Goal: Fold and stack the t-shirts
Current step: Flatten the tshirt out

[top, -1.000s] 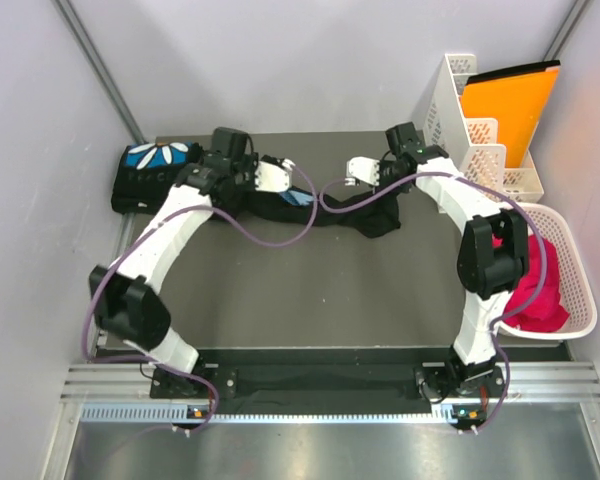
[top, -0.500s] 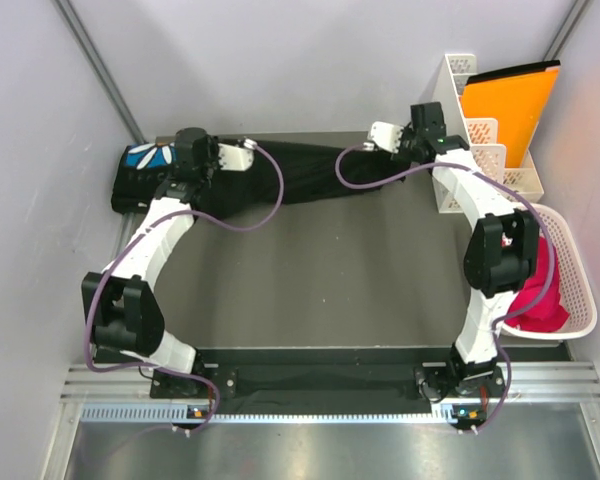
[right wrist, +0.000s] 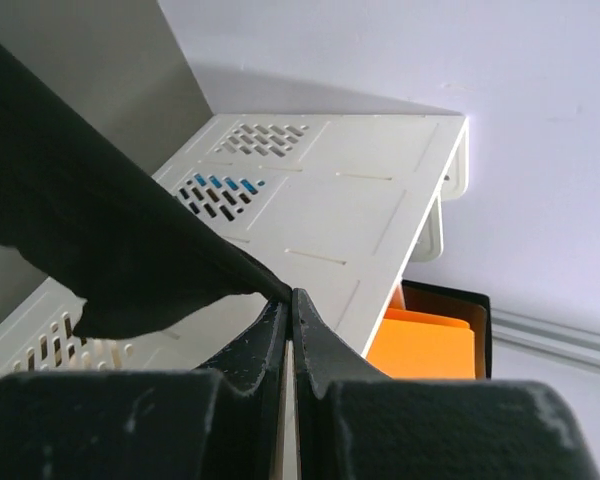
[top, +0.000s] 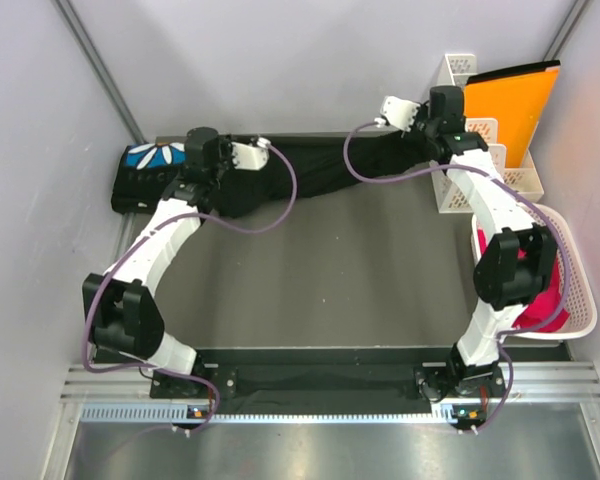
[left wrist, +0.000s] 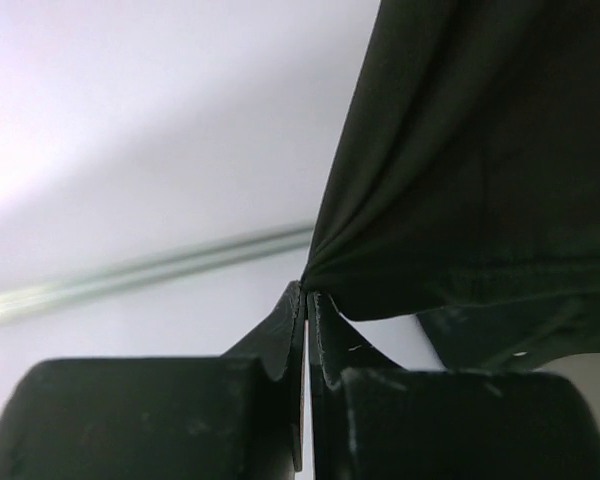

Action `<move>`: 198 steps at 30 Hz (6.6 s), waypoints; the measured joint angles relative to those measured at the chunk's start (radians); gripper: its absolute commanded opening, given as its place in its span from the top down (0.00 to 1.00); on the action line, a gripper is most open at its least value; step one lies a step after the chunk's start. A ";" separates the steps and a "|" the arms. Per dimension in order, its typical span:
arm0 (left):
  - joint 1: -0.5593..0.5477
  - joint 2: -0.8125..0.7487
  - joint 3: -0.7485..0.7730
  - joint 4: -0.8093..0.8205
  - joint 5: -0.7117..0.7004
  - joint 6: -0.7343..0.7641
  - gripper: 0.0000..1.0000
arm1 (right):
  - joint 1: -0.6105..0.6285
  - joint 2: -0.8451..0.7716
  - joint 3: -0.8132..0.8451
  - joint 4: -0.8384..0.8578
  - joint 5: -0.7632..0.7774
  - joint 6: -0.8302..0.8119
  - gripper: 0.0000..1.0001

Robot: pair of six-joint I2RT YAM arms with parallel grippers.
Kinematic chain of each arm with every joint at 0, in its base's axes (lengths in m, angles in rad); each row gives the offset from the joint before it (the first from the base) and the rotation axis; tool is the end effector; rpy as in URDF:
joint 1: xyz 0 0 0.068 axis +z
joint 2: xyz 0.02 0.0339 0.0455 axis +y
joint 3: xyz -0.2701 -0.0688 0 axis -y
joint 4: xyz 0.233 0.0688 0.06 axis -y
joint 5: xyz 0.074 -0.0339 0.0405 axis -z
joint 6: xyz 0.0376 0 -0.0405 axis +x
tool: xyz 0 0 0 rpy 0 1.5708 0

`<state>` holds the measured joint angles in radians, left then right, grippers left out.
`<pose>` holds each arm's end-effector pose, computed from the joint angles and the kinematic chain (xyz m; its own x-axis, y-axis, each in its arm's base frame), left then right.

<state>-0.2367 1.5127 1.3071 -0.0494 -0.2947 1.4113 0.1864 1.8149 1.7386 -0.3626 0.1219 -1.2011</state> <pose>0.3439 -0.0717 0.3666 -0.0872 0.9929 -0.0813 0.2343 0.0998 0.9670 0.4165 0.0739 0.3704 -0.0802 -0.9570 -0.2789 -0.4168 0.2864 -0.8627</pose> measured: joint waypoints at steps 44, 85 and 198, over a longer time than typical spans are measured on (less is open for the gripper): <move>-0.074 0.241 -0.176 -0.212 0.208 -0.116 0.41 | 0.026 -0.017 -0.098 -0.140 -0.085 -0.027 1.00; -0.079 0.414 0.195 -0.905 0.499 -0.394 0.55 | 0.043 -0.010 -0.103 -0.140 -0.075 -0.029 1.00; -0.062 -0.026 0.124 -0.228 0.037 -0.354 1.00 | 0.043 0.042 -0.098 0.108 0.142 0.001 1.00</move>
<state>-0.2989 1.4864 1.4315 -0.2771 -0.2577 1.0576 0.2295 1.8568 1.6402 -0.2543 0.2642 -1.2003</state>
